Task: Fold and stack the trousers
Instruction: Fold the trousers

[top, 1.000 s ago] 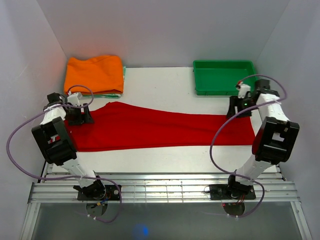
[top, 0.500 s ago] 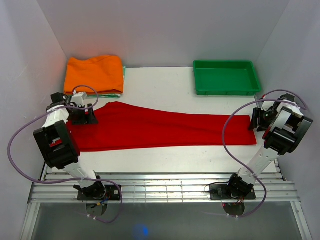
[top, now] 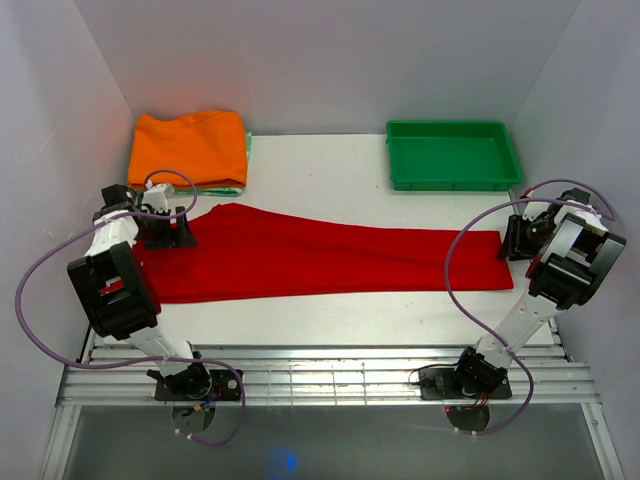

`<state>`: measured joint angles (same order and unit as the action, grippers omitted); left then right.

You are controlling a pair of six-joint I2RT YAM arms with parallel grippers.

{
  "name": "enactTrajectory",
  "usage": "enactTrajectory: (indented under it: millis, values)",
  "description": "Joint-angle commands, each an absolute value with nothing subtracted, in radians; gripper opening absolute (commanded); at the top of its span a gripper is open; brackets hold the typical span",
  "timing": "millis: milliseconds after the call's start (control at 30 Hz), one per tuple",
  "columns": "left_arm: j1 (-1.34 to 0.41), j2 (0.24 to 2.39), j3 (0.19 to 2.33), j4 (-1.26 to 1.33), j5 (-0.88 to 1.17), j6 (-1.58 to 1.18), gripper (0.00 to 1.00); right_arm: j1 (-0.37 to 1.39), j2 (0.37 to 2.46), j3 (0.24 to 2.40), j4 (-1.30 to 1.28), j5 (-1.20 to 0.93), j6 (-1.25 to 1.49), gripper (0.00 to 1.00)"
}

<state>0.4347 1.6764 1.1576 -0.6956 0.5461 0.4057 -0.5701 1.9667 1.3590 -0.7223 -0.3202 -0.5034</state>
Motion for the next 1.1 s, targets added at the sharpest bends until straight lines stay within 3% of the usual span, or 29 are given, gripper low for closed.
enactTrajectory:
  millis: [0, 167, 300, 533, 800, 1067]
  values:
    - [0.437, 1.649, 1.178, -0.684, 0.584, 0.391, 0.89, -0.571, 2.048, 1.312, -0.787, -0.438, -0.489, 0.47]
    - [0.437, 1.651, 1.196, -0.683, 0.591, 0.371, 0.89, -0.574, 2.049, 1.342, -0.873, -0.523, -0.495, 0.31]
    - [0.437, 1.655, 1.204, -0.683, 0.598, 0.357, 0.89, -0.597, 2.031, 1.384, -0.954, -0.578, -0.523, 0.08]
    - [0.437, 1.646, 1.193, -0.675, 0.588, 0.356, 0.9, -0.737, 1.965, 1.518, -1.09, -0.606, -0.581, 0.08]
    - [0.437, 1.606, 1.152, -0.675, 0.609, 0.379, 0.92, -0.887, 2.036, 1.817, -1.31, -0.646, -0.69, 0.08]
    - [0.437, 1.572, 1.124, -0.678, 0.594, 0.393, 0.93, -0.79, 1.956, 1.683, -1.31, -0.801, -0.657, 0.08]
